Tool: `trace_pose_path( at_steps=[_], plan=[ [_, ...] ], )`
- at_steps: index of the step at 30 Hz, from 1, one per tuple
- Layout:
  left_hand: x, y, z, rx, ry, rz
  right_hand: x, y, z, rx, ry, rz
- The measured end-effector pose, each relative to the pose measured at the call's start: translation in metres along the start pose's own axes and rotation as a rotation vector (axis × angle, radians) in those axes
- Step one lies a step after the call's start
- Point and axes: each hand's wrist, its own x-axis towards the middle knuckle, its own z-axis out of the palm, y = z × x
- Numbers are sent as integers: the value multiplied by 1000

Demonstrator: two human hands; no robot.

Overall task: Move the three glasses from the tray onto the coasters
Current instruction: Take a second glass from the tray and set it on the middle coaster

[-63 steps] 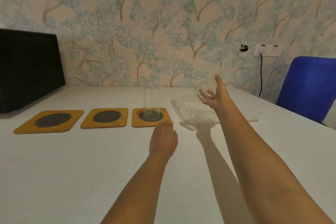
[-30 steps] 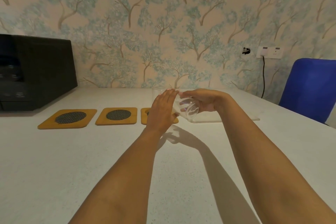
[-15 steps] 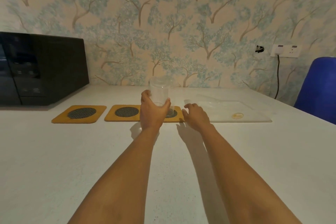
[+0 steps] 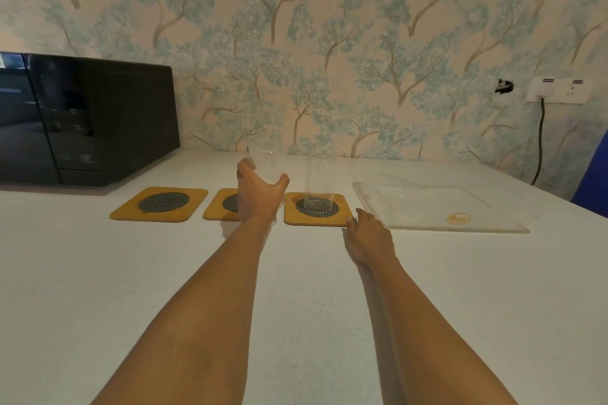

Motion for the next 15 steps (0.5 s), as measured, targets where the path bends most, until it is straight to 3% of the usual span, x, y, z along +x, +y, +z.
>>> trace_pose_path(
  at_steps=[15],
  plan=[
    [39,-13,1,-102,114,-91,2,0,6,-99,33,6]
  ],
)
